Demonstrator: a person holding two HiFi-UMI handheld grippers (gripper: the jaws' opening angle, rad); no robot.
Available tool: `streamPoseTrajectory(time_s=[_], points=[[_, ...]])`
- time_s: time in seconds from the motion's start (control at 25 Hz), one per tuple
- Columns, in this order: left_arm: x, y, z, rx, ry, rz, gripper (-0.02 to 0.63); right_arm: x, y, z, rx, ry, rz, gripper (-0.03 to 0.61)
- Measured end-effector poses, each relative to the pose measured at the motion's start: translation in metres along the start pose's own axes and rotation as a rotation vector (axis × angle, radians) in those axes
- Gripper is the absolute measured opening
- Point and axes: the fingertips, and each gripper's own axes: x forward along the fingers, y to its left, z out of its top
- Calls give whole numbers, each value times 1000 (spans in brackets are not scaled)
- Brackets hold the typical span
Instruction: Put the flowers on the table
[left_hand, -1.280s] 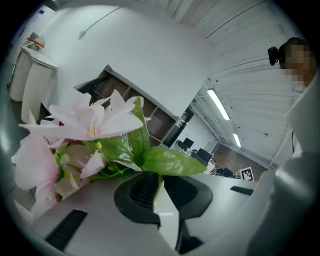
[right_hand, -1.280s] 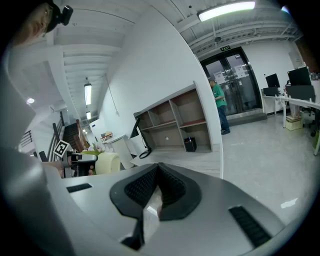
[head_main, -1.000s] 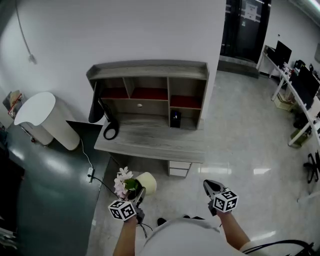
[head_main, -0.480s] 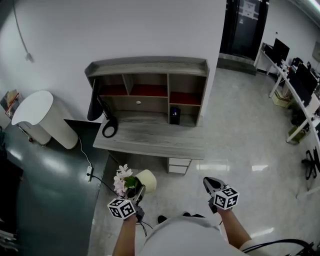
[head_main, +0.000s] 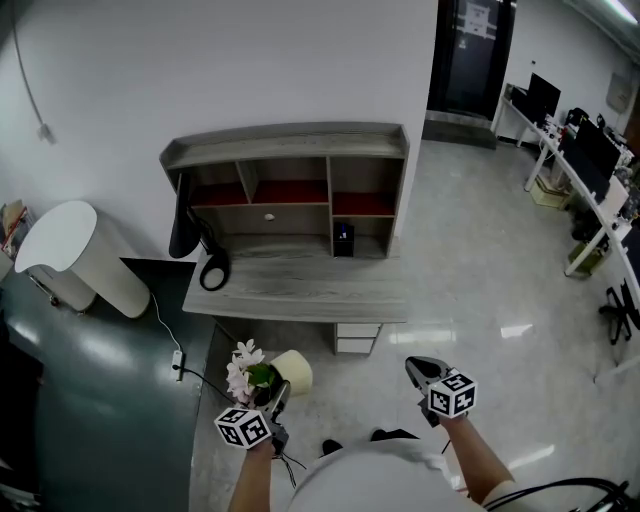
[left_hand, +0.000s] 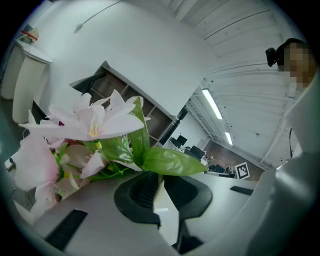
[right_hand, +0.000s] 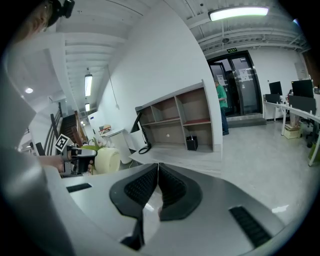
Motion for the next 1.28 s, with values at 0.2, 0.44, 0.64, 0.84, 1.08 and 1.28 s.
streamPoseTrajectory(time_s=[0.2,0.44,0.64,0.84,1.08,1.28], points=[[-3,8,5,16,16,-24,49,4,15,-6,3,-2,-8,20],[-6,14,10,34,26,-49,48,10,34,-16,13,13,-18,20],[-10,20,10,18,17,-52,48,15,36,-19,12,31,-30,20],[-4,31,14,10,14,-36,49,33,28,-2,9,-4,-23,20],[11,43,27,-2,4,-2,48,73,18,9,28,1,20,20],[32,45,47,7,-23,-23,48,111,7,26,36,13,62,20]])
